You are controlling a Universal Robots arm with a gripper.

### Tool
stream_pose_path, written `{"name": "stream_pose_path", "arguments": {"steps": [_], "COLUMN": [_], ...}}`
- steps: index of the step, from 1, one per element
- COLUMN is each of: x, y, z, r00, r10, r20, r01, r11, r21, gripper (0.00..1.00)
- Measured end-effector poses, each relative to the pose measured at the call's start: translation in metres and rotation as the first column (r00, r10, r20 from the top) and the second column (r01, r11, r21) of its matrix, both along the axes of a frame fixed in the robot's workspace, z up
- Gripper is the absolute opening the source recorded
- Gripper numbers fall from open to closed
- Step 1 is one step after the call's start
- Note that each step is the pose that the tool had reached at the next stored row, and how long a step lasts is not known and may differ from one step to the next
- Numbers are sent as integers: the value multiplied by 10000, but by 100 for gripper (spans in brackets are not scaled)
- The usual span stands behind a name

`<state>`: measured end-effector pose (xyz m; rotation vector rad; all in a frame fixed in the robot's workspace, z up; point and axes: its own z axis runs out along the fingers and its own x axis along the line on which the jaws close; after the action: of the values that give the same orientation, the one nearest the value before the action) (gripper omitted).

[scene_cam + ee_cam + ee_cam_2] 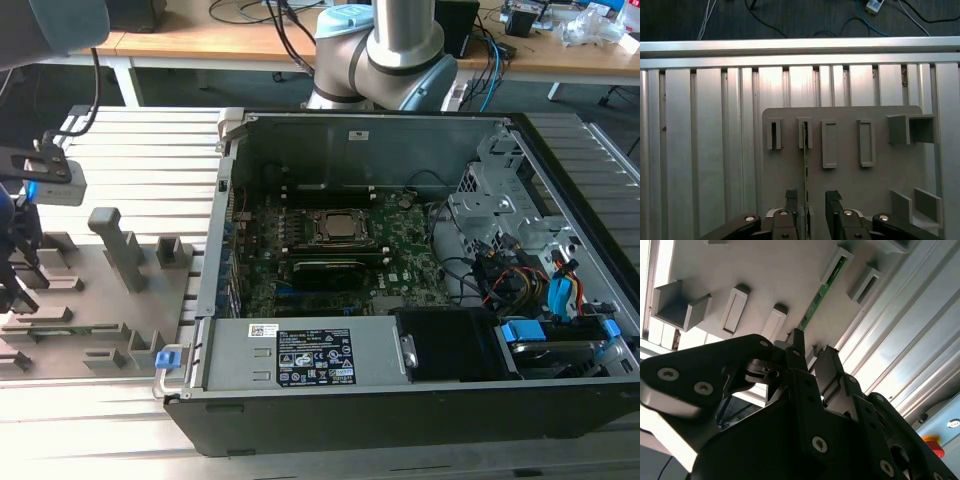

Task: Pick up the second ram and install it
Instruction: 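Pick up the second ram and move it above second insertion slot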

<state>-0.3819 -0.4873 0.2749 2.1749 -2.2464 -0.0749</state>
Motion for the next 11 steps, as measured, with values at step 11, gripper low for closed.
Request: {"name": "stream_pose_path", "arguments": {"steps": [11], "x": [-1], "y": [-41], "z": [-139], "r00": [10000], "r10": [16], "r20": [0], "r01": [-16], "r11": [10000], "r21": [1], "gripper": [36]}}
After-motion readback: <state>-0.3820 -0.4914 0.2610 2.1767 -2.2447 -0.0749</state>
